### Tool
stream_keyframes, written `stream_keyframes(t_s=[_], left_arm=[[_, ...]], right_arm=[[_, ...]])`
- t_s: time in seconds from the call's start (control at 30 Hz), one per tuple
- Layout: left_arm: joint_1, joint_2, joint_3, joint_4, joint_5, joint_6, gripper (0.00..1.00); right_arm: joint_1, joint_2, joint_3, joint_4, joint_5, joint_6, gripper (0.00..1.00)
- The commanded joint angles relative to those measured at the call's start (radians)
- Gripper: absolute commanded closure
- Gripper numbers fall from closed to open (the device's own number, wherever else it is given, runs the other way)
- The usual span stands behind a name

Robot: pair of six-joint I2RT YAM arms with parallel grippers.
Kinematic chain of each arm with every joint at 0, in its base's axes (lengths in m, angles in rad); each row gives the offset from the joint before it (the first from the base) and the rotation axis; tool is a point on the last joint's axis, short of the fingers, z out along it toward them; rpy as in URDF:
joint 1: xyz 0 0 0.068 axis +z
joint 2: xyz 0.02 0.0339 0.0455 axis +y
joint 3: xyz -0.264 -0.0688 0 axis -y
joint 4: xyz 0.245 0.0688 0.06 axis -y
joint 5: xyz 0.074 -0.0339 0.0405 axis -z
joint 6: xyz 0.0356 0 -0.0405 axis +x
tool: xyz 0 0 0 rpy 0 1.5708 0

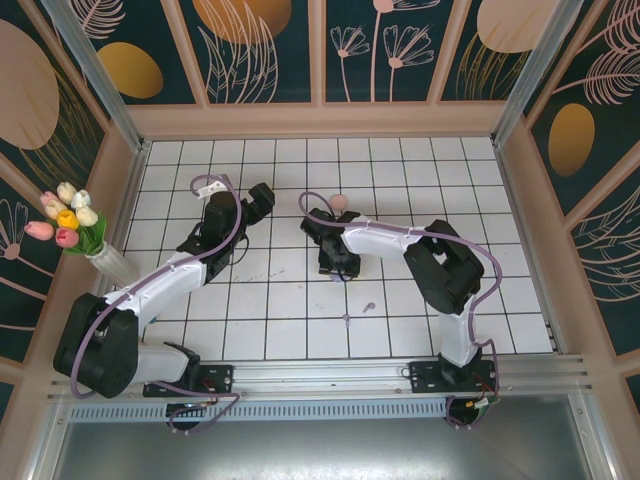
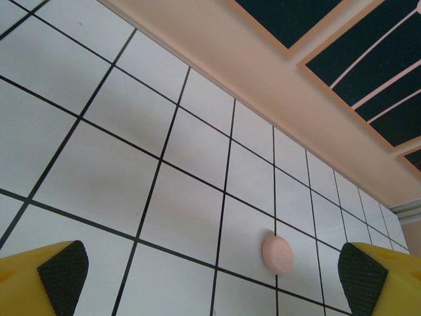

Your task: Insert the wireless bluetooth earbuds into the charging case

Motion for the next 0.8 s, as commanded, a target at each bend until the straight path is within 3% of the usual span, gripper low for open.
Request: stream_keyframes(t_s=[0.0, 0.57, 0.77], left_arm=[[0.007, 0.002, 0.026, -0.025, -0.039, -0.024, 0.01], [0.008, 0.011, 0.033, -0.022, -0.034, -0.002, 0.01], [0.007, 0.014, -0.016, 0.083, 0.049, 0.055, 0.02]], right_arm=[[0.009, 0.001, -0.020, 0.022, -0.003, 0.011, 0.56], [-0.004, -0.068, -0.034, 0.063, -0.005, 0.039, 0.59], [-0.032, -0.114, -0.057, 0.096, -0.003, 0.045, 0.59]])
